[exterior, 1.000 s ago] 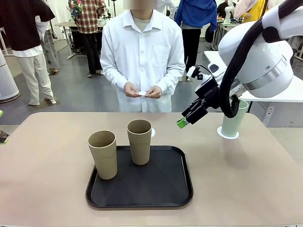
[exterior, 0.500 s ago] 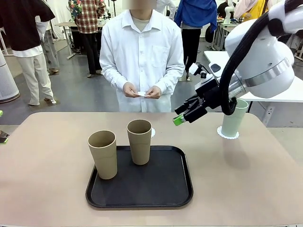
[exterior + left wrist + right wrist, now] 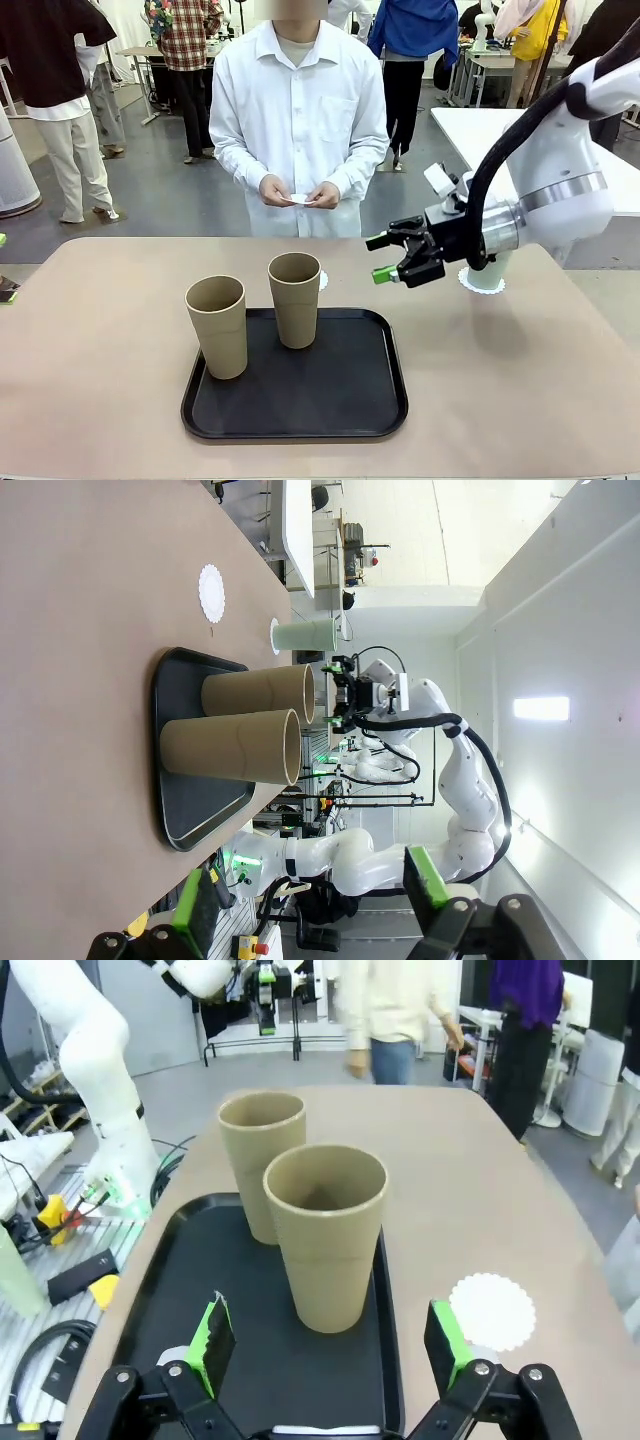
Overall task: Place coasters on the table and set cups on them.
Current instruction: Take one Reusable plastic cup from the Flat Tray and place it on a coaster set by the human.
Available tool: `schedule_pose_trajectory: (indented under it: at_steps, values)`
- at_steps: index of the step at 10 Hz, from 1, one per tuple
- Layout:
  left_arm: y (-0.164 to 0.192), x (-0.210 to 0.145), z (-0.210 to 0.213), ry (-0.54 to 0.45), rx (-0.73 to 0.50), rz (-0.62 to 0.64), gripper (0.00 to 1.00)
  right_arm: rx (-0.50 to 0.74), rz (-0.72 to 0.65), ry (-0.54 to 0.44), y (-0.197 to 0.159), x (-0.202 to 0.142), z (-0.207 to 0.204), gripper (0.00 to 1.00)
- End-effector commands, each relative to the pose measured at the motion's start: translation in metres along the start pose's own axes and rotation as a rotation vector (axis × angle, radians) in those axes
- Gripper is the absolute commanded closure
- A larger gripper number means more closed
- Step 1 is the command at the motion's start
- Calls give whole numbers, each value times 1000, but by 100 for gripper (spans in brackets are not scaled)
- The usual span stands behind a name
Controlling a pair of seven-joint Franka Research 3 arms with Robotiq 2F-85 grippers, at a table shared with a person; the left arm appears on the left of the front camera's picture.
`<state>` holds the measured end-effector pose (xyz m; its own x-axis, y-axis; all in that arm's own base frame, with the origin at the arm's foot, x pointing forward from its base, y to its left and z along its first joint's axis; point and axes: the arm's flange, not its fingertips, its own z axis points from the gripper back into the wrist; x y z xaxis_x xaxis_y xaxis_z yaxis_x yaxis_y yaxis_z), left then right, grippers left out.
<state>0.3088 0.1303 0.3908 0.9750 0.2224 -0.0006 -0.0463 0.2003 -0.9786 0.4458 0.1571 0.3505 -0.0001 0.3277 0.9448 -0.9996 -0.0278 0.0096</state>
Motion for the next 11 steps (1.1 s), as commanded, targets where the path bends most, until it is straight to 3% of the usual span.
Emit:
schedule_pose_trajectory:
  at_steps: [1, 3, 9, 11]
  values:
    - [-1, 0, 1, -5, -15, -8, 0, -28, 3, -27, -1, -15, -17, 0]
    - [-1, 0, 1, -5, -15, -8, 0, -50, 2, 19, -3, -28, -27, 0]
    - [-1, 0, 1, -5, -15, -8, 0, -7, -5, -4, -1, -18, -14, 0]
    - [-1, 0, 1, -5, -15, -8, 0, -55, -33, -34, -6, -33, -22, 0]
